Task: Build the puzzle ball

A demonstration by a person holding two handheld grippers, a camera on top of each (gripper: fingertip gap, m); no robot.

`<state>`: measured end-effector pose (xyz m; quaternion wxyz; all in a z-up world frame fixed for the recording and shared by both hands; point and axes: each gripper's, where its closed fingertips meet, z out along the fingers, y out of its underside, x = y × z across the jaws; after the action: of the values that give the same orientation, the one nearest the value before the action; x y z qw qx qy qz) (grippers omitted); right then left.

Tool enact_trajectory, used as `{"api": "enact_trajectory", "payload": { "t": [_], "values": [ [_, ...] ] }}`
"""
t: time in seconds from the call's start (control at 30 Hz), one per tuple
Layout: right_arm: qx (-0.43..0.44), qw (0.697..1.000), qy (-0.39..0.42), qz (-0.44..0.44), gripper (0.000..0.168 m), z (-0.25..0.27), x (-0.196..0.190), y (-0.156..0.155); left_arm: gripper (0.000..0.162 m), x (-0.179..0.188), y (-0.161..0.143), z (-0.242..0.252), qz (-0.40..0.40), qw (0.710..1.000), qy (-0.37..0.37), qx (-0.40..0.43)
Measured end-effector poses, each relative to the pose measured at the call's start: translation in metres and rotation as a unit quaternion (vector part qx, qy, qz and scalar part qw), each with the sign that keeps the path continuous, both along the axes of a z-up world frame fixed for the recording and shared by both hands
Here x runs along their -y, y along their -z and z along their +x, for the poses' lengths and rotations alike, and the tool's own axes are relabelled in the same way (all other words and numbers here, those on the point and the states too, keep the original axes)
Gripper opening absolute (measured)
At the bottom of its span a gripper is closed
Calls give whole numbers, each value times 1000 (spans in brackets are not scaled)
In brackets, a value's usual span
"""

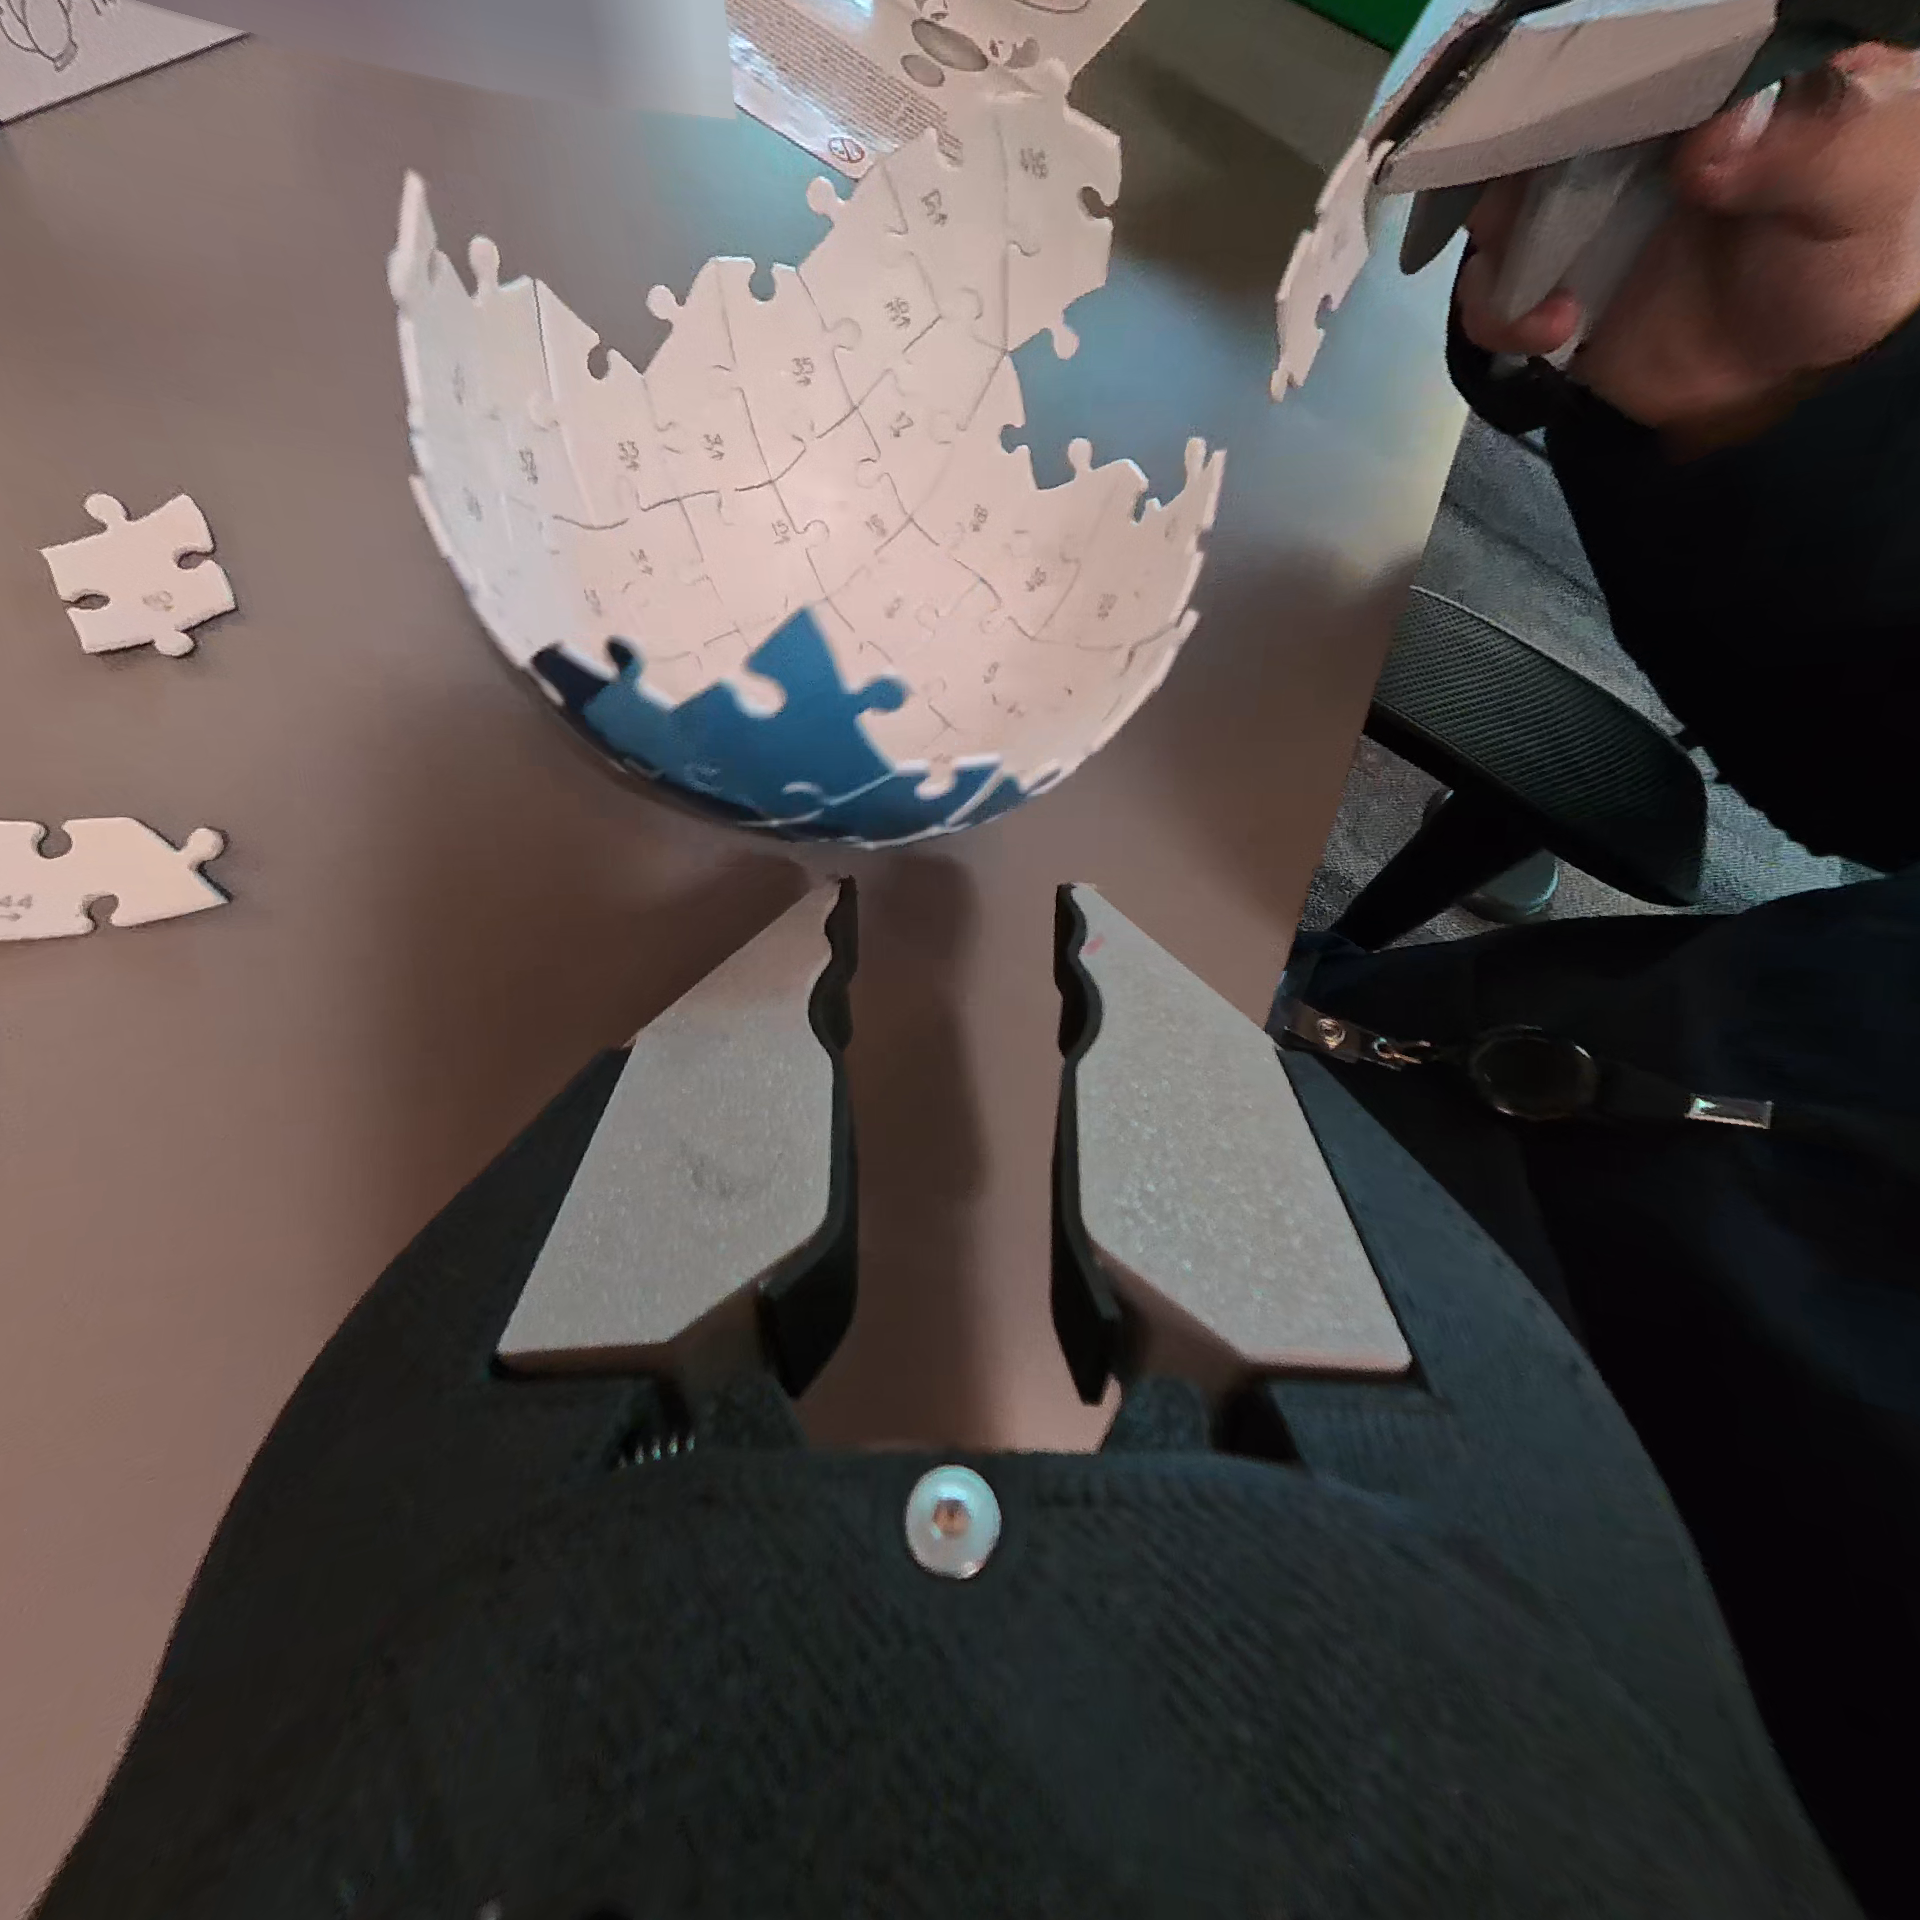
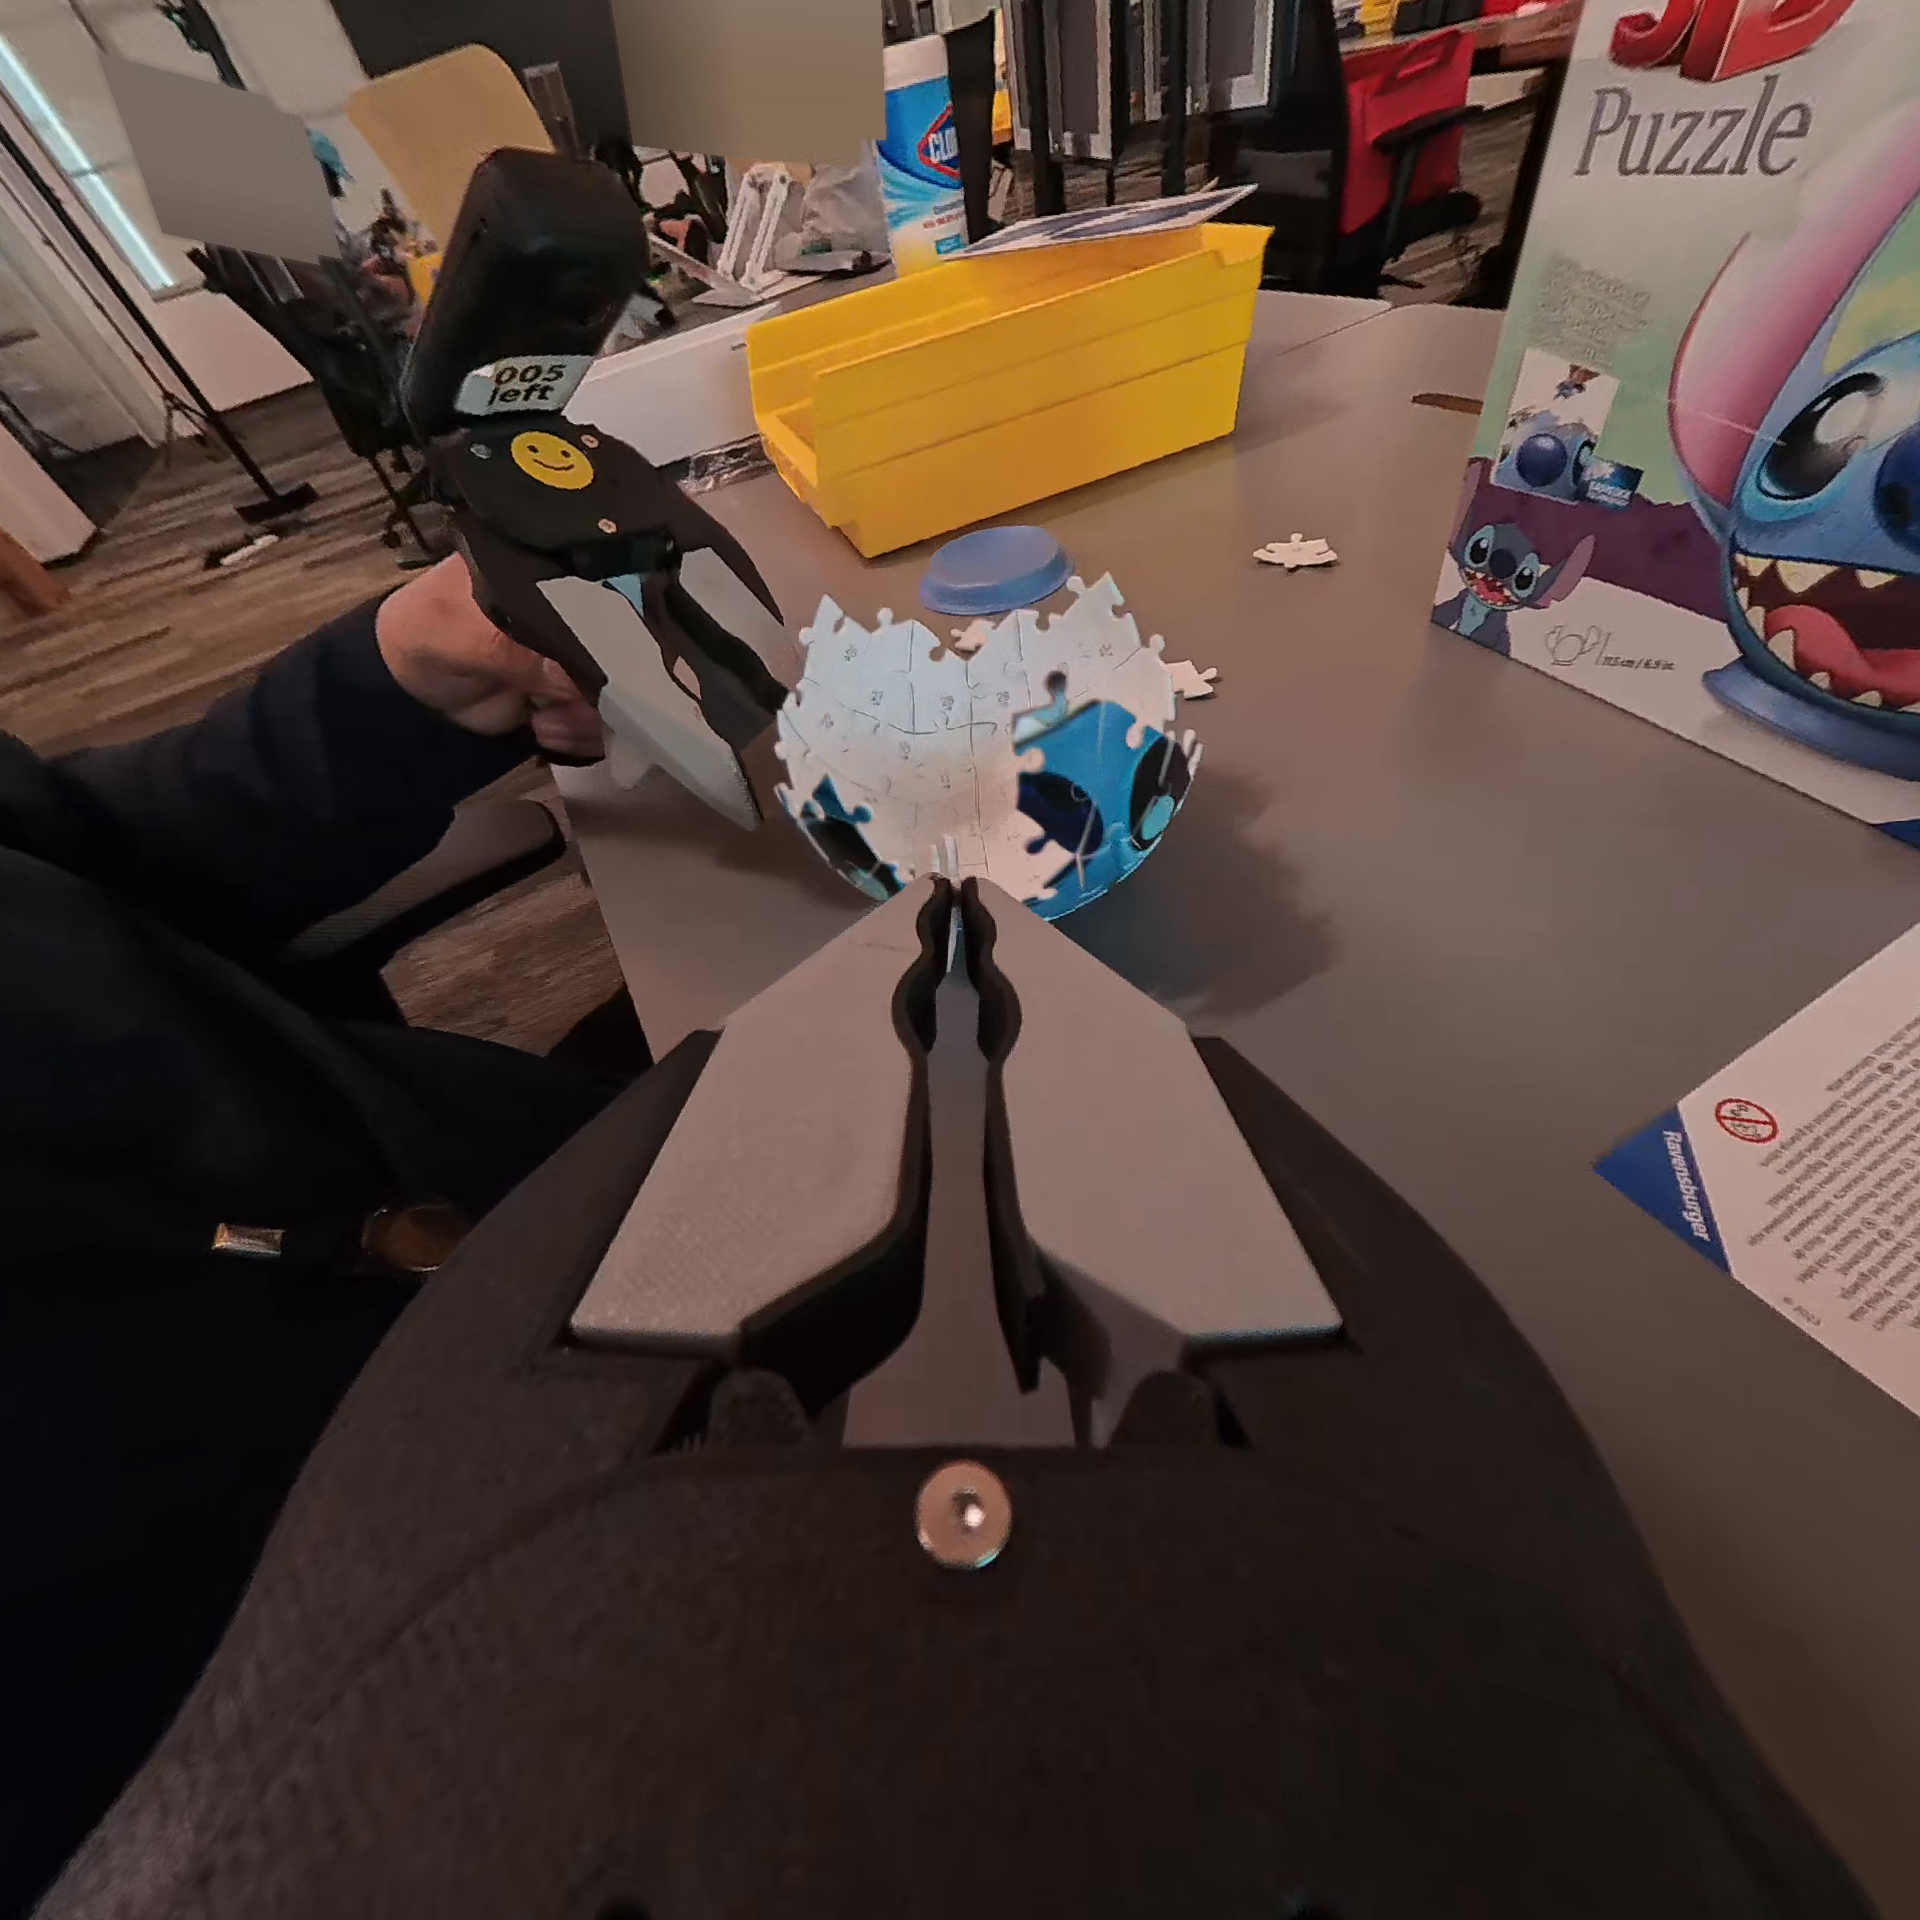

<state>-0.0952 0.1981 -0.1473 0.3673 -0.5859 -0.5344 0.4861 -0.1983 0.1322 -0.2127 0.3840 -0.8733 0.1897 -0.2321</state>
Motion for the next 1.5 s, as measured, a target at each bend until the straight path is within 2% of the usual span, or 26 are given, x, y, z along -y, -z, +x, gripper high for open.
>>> {"api": "enact_trajectory", "payload": {
  "t": [0.3,0.6,1.5],
  "values": [
    [1,1000,17,-18,0,-6,7,8,36,-6,-2,-3,0,1000,3,-8],
    [-54,995,32,-84,0,-12,16,-6,36,-1,1,-6,-2,1000,0,-1],
    [-62,991,40,-113,0,-11,24,7,36,-14,0,-2,-6,1000,11,-14]
  ]
}}
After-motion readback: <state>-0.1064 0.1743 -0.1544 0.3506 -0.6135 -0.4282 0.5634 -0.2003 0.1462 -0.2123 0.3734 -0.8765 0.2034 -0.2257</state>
